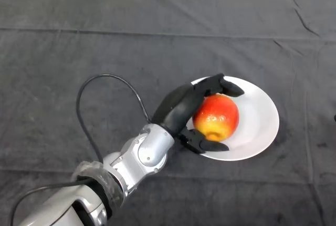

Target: Move the apple to the plate

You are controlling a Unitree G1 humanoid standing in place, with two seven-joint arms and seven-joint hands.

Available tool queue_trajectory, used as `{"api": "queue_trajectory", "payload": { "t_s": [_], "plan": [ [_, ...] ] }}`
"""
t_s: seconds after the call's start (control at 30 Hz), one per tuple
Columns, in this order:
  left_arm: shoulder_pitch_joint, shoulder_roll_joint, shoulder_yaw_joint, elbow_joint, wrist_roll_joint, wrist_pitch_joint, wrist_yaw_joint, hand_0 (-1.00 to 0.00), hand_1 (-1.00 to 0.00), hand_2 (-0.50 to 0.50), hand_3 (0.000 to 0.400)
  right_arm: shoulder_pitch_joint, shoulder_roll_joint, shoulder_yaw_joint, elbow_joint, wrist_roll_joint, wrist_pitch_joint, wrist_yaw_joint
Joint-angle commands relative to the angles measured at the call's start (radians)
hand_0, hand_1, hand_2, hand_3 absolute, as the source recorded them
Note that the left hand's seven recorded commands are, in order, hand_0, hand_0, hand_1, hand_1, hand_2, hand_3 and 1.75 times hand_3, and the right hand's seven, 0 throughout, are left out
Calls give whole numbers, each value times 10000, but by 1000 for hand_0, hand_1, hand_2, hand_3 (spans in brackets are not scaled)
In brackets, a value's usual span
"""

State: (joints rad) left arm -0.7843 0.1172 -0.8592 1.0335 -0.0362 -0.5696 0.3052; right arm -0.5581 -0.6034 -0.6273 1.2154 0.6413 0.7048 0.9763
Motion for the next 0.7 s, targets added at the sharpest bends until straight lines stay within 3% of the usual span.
{"api": "queue_trajectory", "payload": {
  "t_s": [0.03, 0.1, 0.27, 0.3, 0.33, 0.37, 0.4, 0.43, 0.7],
  "plan": [
    [-576, 140, -222, 184, -219, -19, -117, -325, -749, 212, 300, 82, -213, -238, 6, -90, 24, 53],
    [-592, 146, -276, 194, -271, 5, -160, -235, -643, 204, 257, 81, -214, -238, 8, -91, 24, 56],
    [-610, 162, -389, 214, -365, 43, -236, -118, -643, 263, 257, 79, -216, -238, 14, -93, 23, 60],
    [-612, 165, -412, 218, -381, 48, -249, -12, -596, 292, 238, 78, -216, -237, 15, -94, 23, 61],
    [-615, 168, -429, 221, -395, 55, -261, 0, -576, 288, 231, 78, -216, -237, 16, -94, 23, 61],
    [-620, 171, -448, 225, -411, 63, -276, 0, -494, 247, 198, 78, -217, -237, 17, -94, 23, 62],
    [-627, 175, -464, 229, -426, 70, -291, 0, -224, 112, 89, 77, -217, -237, 18, -95, 23, 63],
    [-633, 178, -477, 232, -438, 76, -302, 0, -27, 14, 11, 77, -217, -237, 19, -95, 23, 64],
    [-705, 265, -470, 282, -547, 72, -421, 0, 0, 0, 0, 74, -219, -237, 25, -98, 22, 69]
  ]
}}
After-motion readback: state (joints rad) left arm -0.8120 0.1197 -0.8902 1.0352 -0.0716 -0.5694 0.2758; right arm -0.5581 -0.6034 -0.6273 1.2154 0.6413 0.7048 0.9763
